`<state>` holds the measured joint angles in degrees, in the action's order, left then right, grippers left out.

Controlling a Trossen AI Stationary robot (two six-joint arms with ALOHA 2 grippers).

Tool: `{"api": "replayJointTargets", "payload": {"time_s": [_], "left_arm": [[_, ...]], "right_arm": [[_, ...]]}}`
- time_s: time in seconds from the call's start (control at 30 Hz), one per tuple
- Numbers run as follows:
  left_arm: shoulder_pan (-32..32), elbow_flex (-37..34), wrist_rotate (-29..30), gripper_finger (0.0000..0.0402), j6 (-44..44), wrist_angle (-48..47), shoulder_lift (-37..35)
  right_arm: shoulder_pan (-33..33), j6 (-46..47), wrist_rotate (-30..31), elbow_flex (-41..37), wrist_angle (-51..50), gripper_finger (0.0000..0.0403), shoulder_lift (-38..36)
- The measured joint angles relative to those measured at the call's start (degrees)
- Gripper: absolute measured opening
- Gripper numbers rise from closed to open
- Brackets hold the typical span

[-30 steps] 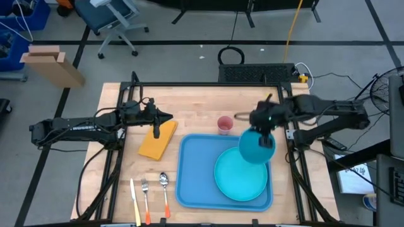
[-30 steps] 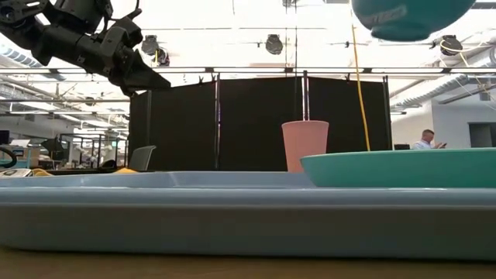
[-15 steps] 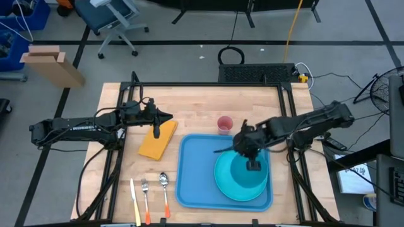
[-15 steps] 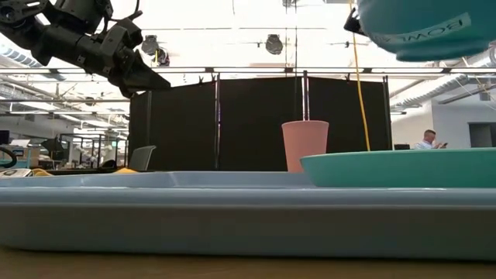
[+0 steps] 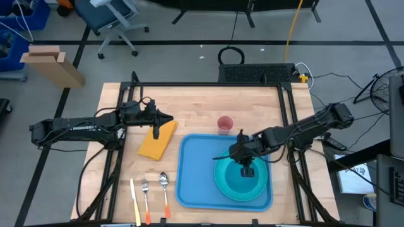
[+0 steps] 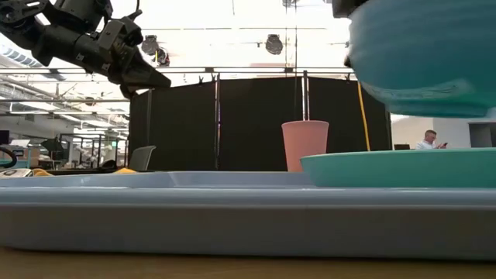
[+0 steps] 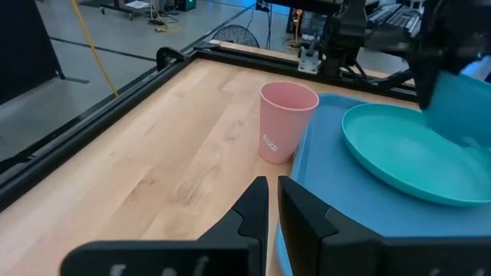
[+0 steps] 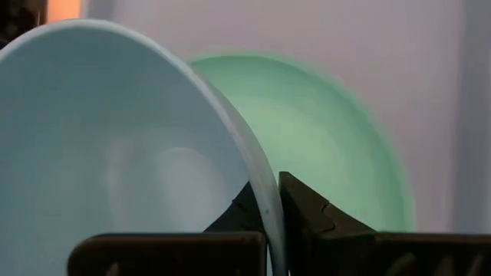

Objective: Set up tray
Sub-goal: Put the blue bowl on the light blue plate

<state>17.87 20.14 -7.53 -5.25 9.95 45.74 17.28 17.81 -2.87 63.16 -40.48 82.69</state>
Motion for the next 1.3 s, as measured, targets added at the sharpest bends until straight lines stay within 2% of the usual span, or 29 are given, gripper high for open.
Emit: {"api": "replayJointTargets", "payload": {"time_s": [0.27,0.77,1.13,1.3], "left_arm": [[0.0,0.0,0.0,0.0033,0.0,0.9,0.0],[0.0,0.0,0.0,0.0033,0.4,0.7,0.0],[0.0,0.0,0.0,0.0033,1.7,0.6,0.0],[0.0,0.0,0.0,0.0033,1.7,0.6,0.0]], "right_arm": [[-0.4,1.4,-0.5,-7.7,3.8,0.0004,-0.6],[-5.6,1.1,-6.6,-14.8,13.3,0.0004,-0.5],[-7.2,0.8,-7.8,-16.4,15.0,0.0005,-0.6],[-7.2,1.9,-6.2,-16.4,15.1,0.0033,-0.6]]}}
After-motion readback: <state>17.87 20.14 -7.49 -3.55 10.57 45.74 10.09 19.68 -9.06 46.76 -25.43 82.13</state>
